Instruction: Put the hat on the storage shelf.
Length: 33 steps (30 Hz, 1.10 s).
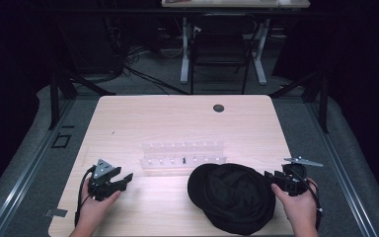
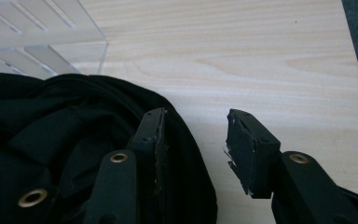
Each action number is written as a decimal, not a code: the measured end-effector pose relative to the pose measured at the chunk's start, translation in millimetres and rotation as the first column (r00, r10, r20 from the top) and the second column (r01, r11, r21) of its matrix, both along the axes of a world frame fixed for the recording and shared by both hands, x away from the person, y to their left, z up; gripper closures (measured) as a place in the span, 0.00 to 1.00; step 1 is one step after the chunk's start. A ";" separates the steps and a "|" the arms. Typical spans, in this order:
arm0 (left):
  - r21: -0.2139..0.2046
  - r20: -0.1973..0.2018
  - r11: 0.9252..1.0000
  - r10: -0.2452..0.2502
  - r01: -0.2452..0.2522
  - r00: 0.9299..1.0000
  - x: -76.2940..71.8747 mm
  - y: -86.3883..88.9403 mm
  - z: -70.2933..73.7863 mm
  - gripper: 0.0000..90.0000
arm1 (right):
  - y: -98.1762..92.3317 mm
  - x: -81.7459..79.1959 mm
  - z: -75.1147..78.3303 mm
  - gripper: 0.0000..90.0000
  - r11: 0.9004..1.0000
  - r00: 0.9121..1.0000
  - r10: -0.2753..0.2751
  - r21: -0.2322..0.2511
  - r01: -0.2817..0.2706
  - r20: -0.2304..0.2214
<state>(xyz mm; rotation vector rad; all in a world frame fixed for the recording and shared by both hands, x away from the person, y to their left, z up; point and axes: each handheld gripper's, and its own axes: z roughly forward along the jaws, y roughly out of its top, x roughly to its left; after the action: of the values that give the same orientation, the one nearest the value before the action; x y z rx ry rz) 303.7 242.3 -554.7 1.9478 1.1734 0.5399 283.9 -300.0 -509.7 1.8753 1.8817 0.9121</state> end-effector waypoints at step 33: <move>0.009 0.000 1.000 -0.016 0.016 1.000 -1.3 -4.3 -0.3 0.50 | -11.0 -9.4 7.5 0.79 0.998 0.946 0.054 0.053 -0.039 -0.319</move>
<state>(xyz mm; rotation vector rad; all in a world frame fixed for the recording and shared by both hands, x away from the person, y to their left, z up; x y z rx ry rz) 302.4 238.0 -555.0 1.9631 1.1559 0.5378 274.6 -311.0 -502.1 2.1214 2.1129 0.7015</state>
